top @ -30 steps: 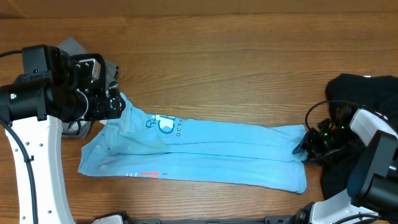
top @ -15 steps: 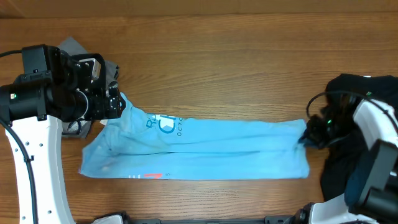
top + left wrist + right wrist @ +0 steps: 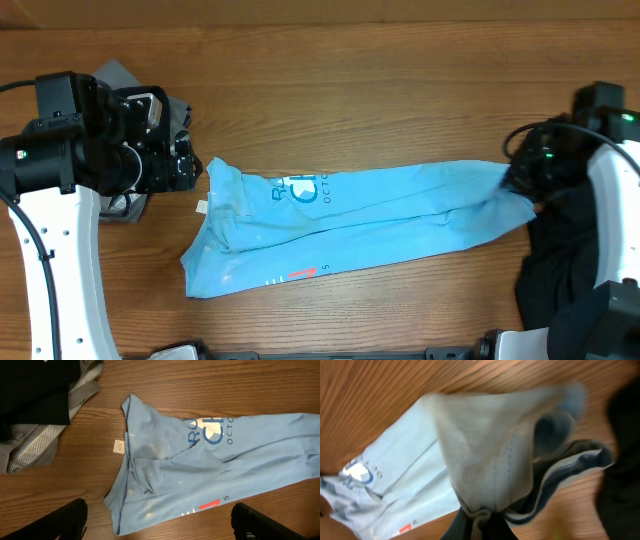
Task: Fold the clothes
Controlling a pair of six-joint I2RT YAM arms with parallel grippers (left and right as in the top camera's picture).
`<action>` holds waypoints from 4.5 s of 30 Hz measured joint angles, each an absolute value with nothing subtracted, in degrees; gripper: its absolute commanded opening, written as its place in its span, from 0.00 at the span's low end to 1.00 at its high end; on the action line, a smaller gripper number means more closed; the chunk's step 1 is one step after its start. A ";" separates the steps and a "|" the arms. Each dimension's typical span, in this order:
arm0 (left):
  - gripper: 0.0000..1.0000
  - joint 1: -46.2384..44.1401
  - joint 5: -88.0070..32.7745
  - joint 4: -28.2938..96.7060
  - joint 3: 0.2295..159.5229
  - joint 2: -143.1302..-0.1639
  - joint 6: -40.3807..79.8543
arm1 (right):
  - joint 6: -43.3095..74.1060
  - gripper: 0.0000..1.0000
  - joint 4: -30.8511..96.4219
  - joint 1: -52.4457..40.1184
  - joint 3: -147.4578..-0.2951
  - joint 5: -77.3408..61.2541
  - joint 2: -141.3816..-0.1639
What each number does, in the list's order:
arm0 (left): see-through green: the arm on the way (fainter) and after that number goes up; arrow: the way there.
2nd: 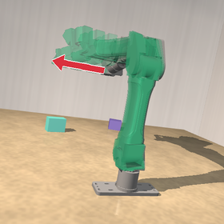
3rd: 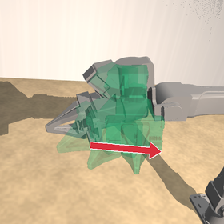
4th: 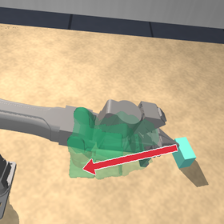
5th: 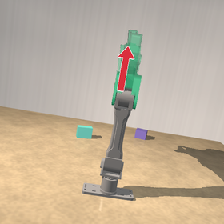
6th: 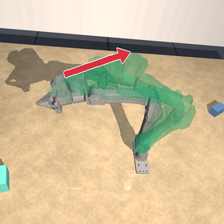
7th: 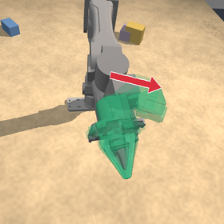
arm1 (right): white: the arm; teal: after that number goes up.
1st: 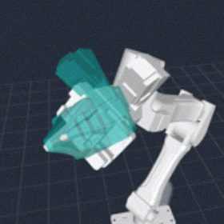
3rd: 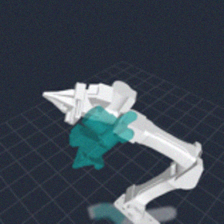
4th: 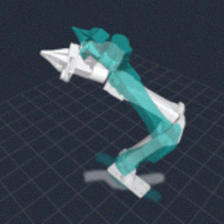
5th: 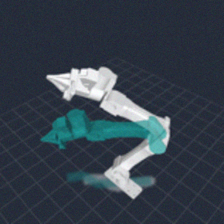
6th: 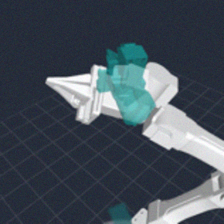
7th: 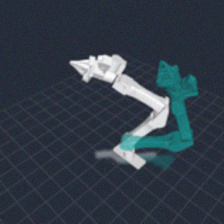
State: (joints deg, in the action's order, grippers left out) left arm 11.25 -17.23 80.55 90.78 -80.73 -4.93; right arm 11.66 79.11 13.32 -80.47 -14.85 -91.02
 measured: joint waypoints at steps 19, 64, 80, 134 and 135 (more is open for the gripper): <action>0.93 11.25 -17.23 80.68 90.78 -80.73 -4.93 | 38.30 0.05 63.40 -31.51 -80.47 -13.65 -95.15; 0.95 11.25 -17.23 80.34 90.78 -80.73 -4.91 | 31.18 0.08 40.07 -33.74 -59.55 -26.76 -99.94; 0.96 11.25 -17.19 83.90 90.78 -80.73 -4.89 | 26.89 0.06 47.99 -39.72 -61.17 -16.25 -83.96; 0.51 11.35 -22.15 40.53 47.55 -94.35 -4.60 | 19.64 0.57 49.15 -25.21 -64.88 -21.58 -72.05; 0.43 11.33 -22.72 40.23 47.68 -94.96 -4.99 | 19.66 0.57 49.19 -25.21 -64.88 -21.47 -72.05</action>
State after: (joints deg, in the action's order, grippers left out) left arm 11.33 -22.72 40.23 47.68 -94.96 -4.99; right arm 19.66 49.19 -25.21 -64.88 -21.47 -72.05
